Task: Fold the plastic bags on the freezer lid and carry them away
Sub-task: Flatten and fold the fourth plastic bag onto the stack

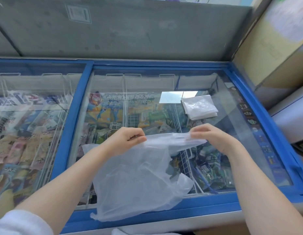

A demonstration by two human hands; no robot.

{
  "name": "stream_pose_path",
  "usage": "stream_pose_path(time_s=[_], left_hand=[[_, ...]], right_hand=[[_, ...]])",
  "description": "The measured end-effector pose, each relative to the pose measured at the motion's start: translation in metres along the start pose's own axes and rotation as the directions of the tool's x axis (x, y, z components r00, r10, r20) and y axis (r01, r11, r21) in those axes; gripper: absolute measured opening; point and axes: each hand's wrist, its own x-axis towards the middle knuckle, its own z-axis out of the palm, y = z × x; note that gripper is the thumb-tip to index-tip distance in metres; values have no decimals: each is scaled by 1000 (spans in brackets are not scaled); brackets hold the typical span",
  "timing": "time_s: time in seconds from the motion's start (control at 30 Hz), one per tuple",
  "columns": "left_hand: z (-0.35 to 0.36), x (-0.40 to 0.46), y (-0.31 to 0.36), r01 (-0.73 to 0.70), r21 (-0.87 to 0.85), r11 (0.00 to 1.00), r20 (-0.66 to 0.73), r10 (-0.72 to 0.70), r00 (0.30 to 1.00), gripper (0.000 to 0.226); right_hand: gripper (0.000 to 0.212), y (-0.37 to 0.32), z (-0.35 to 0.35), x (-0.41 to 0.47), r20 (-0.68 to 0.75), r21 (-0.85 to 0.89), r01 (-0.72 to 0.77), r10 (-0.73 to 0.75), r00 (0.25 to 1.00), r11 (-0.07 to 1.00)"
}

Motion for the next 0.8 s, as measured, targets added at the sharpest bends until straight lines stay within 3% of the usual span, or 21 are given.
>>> stream_pose_path(time_s=[0.07, 0.13, 0.17, 0.23, 0.3, 0.37, 0.4, 0.53, 0.6, 0.67, 0.73, 0.8], left_hand=[[4, 3, 0, 14, 21, 1000, 16, -14, 1000, 19], [9, 7, 3, 38, 59, 998, 32, -40, 999, 27], [12, 8, 4, 52, 92, 994, 36, -55, 998, 32], [17, 10, 5, 77, 175, 982, 36, -84, 996, 41], [20, 10, 2, 114, 279, 953, 41, -131, 991, 44], [22, 8, -5, 161, 394, 905, 46, -194, 980, 41], [23, 7, -10, 175, 440, 881, 42, -215, 976, 40], [17, 9, -35, 266, 486, 833, -37, -284, 958, 30], [12, 18, -42, 292, 500, 816, -70, -298, 952, 24], [11, 34, -45, 303, 523, 797, -108, -291, 951, 21], [12, 52, -43, 320, 521, 791, -151, -284, 947, 24], [15, 65, -43, 320, 465, 825, -163, -276, 947, 30]], right_hand=[[19, 2, -6, 10, -19, -402, -35, 30, 999, 915], [25, 6, -11, 21, -83, -758, -45, -28, 996, 651], [29, 7, -13, 26, -118, -843, -60, -75, 990, 534], [27, 5, -16, 33, -171, -861, -83, -132, 976, 502], [22, 4, -18, 40, -233, -704, -66, -142, 962, 707], [17, 7, -18, 46, -287, -360, -28, -83, 954, 933], [14, 9, -18, 50, -304, -223, -3, -66, 951, 975], [17, 31, -22, 82, -500, -116, -8, -52, 865, 993], [18, 35, -21, 100, -645, -185, -99, -45, 763, 978], [40, 31, -10, 113, -725, -405, -218, -166, 669, 888], [51, 25, 21, 123, -647, -632, -165, -399, 650, 757], [49, 21, 69, 128, -411, -790, 35, -571, 711, 612]])
